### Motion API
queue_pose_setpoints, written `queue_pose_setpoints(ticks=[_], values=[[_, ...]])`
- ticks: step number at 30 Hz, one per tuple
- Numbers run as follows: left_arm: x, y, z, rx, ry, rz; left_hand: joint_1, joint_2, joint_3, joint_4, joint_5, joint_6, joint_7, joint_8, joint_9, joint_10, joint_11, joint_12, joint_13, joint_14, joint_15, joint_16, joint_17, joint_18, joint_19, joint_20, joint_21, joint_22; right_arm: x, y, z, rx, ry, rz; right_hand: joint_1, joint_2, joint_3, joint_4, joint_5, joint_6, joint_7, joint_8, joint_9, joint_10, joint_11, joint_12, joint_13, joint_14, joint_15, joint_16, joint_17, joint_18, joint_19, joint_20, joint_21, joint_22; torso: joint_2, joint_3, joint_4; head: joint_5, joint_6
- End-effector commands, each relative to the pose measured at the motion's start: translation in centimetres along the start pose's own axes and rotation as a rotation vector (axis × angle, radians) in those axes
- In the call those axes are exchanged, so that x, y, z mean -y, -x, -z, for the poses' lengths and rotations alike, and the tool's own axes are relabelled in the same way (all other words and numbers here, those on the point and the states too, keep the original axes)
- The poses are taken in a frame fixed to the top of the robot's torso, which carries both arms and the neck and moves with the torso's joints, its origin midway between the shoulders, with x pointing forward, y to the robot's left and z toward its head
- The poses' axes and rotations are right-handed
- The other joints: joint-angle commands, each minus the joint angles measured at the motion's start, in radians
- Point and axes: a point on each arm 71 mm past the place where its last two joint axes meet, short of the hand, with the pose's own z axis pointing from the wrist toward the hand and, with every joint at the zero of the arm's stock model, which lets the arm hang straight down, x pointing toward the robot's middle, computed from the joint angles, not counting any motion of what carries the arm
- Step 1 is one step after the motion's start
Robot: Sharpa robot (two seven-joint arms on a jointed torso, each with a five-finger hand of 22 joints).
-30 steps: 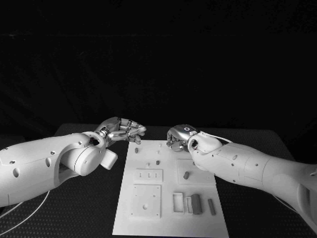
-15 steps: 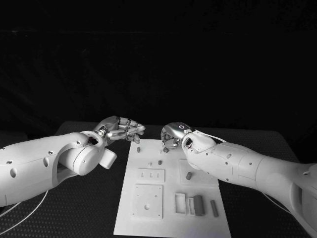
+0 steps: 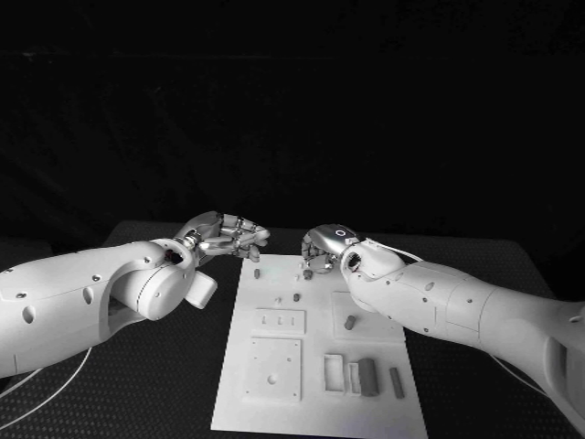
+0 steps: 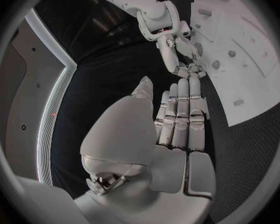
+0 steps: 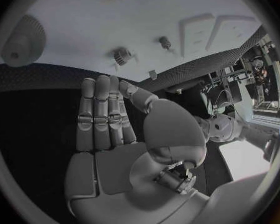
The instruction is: Assemble the parts on the task board
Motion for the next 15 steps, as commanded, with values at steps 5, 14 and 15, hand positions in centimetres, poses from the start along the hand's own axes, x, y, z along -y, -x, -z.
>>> queue_pose_setpoints(ticks=[5, 14, 15], values=[[0.16, 0.24, -0.02, 0.007, -0.014, -0.005, 0.002, -0.004, 0.003, -0.001, 0.004, 0.001, 0.005, -0.004, 0.002, 0.004, 0.002, -0.006, 0.002, 0.0, 0.006, -0.005, 0.002, 0.012, -0.001, -0.008, -0.004, 0.002, 0.39, -0.28, 0.54, -0.043, 0.002, -0.018, -0.002, -0.016, 0.008, -0.001, 0.005, -0.01, 0.012, -0.011, 0.002, -0.006, 0.005, -0.008, 0.005, 0.0, 0.005, -0.001, -0.002, 0.015, -0.006, 0.003, 0.006, 0.024, 0.0, 0.0, 0.0002, -0.002, 0.004], [0.08, 0.53, 0.03, 0.014, -0.013, -0.006, 0.002, -0.004, 0.003, -0.001, 0.004, 0.001, 0.005, -0.005, 0.002, 0.005, 0.002, -0.007, 0.002, 0.0, 0.006, -0.005, 0.002, 0.011, -0.001, -0.009, -0.005, 0.002, 0.49, -0.65, 0.94, -0.096, 0.046, 0.004, -0.006, -0.079, -0.007, 0.004, 0.004, -0.062, 0.034, -0.041, 0.003, -0.038, 0.02, -0.029, 0.015, -0.025, 0.018, -0.013, -0.008, 0.015, -0.034, 0.016, 0.001, 0.023, 0.001, -0.0001, -0.0022, -0.002, 0.005], [0.08, 0.52, 0.02, 0.014, -0.013, -0.006, 0.002, -0.004, 0.003, -0.001, 0.004, 0.001, 0.005, -0.005, 0.002, 0.005, 0.002, -0.007, 0.003, 0.0, 0.006, -0.006, 0.002, 0.011, -0.001, -0.009, -0.005, 0.002, 0.41, -0.68, 0.96, -0.099, 0.051, 0.004, -0.005, -0.082, -0.008, 0.004, 0.004, -0.063, 0.034, -0.042, 0.003, -0.04, 0.02, -0.029, 0.016, -0.026, 0.018, -0.013, -0.008, 0.015, -0.035, 0.016, 0.001, 0.023, 0.001, -0.0001, -0.0011, -0.002, 0.006]])
